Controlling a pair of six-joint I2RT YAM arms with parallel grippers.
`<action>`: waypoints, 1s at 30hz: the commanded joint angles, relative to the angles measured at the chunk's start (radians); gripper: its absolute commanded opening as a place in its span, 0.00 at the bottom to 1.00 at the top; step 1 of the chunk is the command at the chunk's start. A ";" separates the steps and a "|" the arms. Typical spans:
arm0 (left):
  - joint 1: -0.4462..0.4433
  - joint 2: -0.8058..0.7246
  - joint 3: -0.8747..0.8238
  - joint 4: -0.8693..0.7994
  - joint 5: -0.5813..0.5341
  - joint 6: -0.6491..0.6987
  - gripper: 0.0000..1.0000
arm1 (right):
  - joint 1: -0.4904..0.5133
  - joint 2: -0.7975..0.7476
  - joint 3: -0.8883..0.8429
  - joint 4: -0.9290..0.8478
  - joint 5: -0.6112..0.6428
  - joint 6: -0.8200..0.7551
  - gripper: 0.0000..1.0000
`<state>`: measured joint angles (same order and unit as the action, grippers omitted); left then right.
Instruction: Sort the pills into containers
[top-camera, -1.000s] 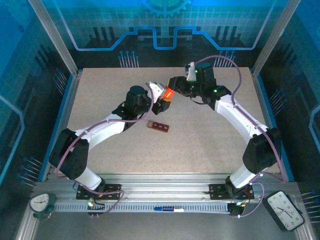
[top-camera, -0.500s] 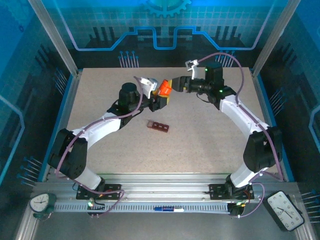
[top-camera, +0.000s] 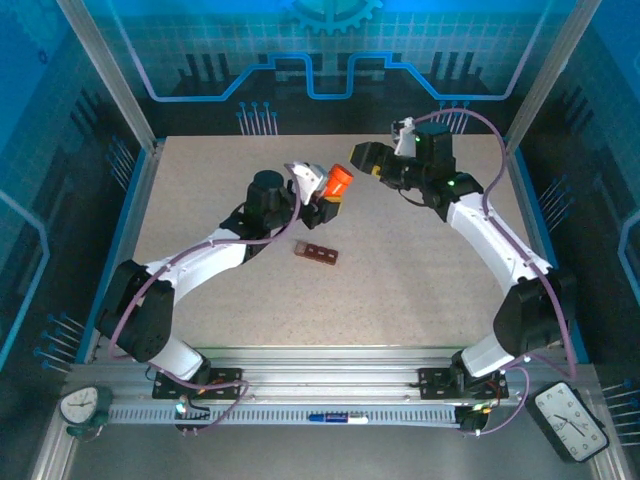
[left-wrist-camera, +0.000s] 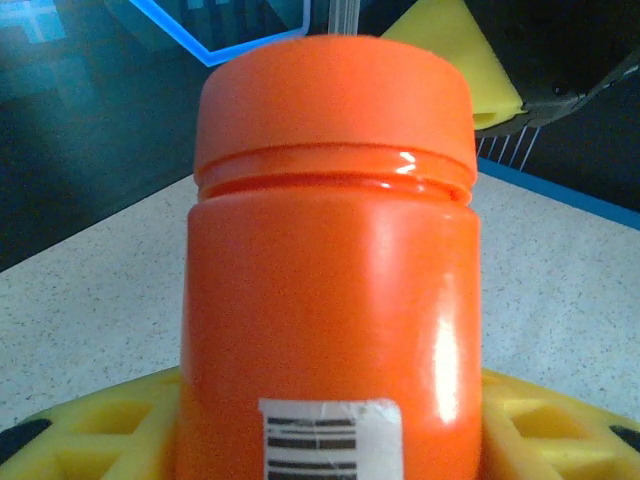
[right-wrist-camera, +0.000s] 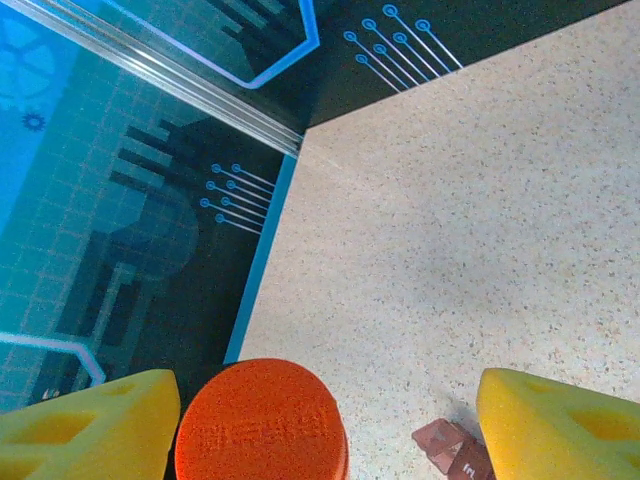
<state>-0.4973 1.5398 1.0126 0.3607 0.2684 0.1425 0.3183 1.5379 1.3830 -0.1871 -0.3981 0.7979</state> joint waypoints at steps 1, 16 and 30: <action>-0.013 -0.012 0.017 -0.001 -0.038 0.071 0.05 | 0.031 0.027 0.049 -0.059 0.041 0.019 0.79; -0.031 0.006 0.026 -0.001 -0.055 0.067 0.05 | 0.089 0.074 0.046 -0.041 0.028 0.004 0.50; 0.016 -0.021 0.037 0.042 0.139 -0.134 0.03 | -0.005 0.050 -0.064 0.161 -0.213 -0.315 0.44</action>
<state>-0.4973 1.5436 1.0130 0.3187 0.3210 0.0792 0.3428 1.6093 1.3464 -0.0494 -0.5621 0.5789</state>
